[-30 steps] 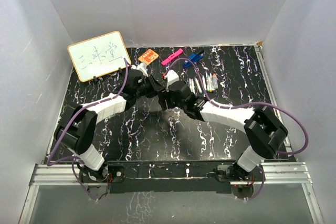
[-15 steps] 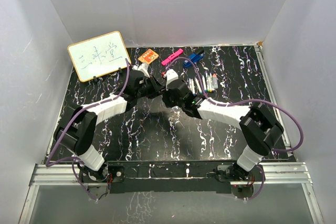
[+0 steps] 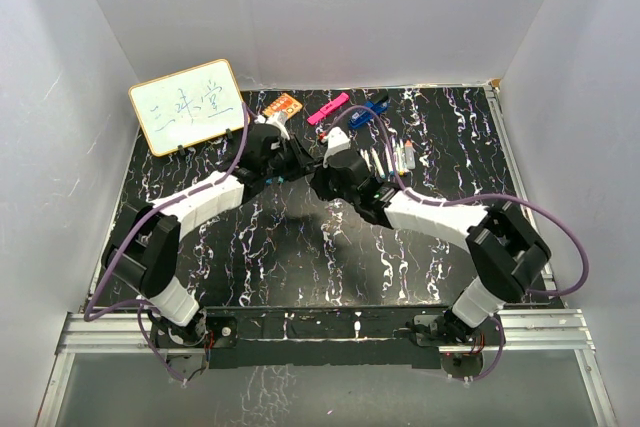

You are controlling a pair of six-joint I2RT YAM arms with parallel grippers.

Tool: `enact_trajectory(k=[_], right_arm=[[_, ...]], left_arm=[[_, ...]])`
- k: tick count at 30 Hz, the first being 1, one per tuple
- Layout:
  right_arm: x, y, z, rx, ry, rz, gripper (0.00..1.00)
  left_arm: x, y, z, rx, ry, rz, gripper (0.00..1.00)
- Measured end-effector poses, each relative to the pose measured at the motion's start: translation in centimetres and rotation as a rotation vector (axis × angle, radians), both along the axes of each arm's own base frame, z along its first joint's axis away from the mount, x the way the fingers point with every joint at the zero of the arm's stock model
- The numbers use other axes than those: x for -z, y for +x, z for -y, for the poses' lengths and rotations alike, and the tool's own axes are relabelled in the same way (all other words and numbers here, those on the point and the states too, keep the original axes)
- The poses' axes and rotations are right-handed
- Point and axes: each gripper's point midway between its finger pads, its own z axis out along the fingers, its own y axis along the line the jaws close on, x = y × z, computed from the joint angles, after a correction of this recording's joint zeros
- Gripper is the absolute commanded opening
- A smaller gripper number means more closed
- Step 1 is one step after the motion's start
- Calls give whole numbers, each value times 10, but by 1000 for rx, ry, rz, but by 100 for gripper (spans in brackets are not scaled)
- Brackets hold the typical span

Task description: Open the pen caps

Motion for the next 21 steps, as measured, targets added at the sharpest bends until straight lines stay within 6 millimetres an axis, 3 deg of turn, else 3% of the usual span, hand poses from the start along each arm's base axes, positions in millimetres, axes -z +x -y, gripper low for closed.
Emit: enact_trajectory(k=[7, 8, 11, 14, 17, 21], right_arm=[[-20, -3, 16, 44, 87, 41, 0], [-14, -10, 20, 36, 76, 23, 0], [10, -36, 29, 3, 17, -53, 0], [21, -46, 32, -9, -17, -90, 0], [23, -45, 36, -1, -37, -89, 0], [23, -29, 35, 23, -88, -71, 0]], left_arm=[[-24, 12, 13, 45, -17, 9, 0], [-29, 25, 8, 13, -12, 29, 0], [-48, 79, -36, -149, 0, 109, 0], [-61, 110, -80, -280, 14, 157, 0], [-61, 119, -100, -331, 30, 166, 0], [-49, 106, -104, -313, 76, 146, 0]])
